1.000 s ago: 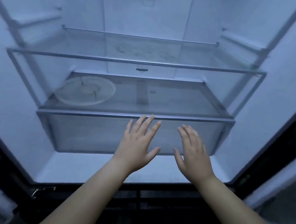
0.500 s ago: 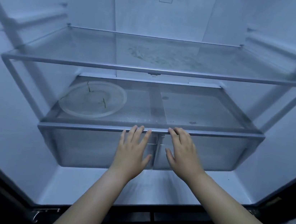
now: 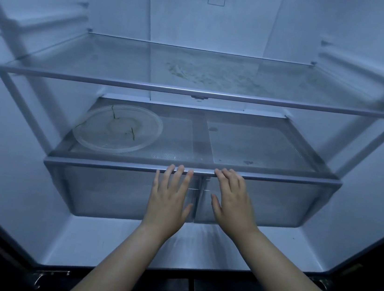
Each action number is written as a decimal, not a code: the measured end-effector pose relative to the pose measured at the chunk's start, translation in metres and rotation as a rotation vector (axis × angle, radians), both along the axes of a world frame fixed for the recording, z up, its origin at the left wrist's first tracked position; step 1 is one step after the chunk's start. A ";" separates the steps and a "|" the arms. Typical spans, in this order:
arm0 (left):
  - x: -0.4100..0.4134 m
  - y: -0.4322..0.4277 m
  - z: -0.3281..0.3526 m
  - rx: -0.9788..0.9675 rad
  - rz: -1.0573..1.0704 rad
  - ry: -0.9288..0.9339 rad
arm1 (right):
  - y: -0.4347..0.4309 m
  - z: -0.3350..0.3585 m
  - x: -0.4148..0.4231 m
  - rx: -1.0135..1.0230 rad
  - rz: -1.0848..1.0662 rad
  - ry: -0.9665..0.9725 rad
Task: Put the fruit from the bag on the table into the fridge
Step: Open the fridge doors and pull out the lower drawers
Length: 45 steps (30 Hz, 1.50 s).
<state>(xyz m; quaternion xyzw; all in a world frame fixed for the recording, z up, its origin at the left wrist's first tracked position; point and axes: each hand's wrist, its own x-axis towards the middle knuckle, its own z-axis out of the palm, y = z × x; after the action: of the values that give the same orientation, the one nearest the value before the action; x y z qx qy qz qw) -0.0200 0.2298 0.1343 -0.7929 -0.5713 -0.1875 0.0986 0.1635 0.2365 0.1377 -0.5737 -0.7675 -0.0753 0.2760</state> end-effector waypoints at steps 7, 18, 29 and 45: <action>0.010 -0.025 0.007 -0.066 -0.043 -0.688 | -0.025 0.014 -0.006 -0.065 0.002 0.812; 0.007 -0.026 0.012 -0.775 0.198 -2.131 | -0.023 0.011 -0.004 -0.561 -0.146 2.198; -0.009 -0.010 -0.003 -0.812 0.030 -2.654 | -0.018 0.009 0.008 -0.603 -0.037 2.360; -0.009 -0.038 -0.003 -0.811 -0.037 -2.669 | -0.042 0.004 0.017 -0.633 0.029 2.401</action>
<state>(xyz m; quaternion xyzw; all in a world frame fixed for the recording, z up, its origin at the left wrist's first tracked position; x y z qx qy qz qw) -0.0285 0.1919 0.1318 0.0024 -0.2362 -0.6173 -0.7504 0.1800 0.1946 0.1415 -0.3123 -0.0201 0.6889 0.6539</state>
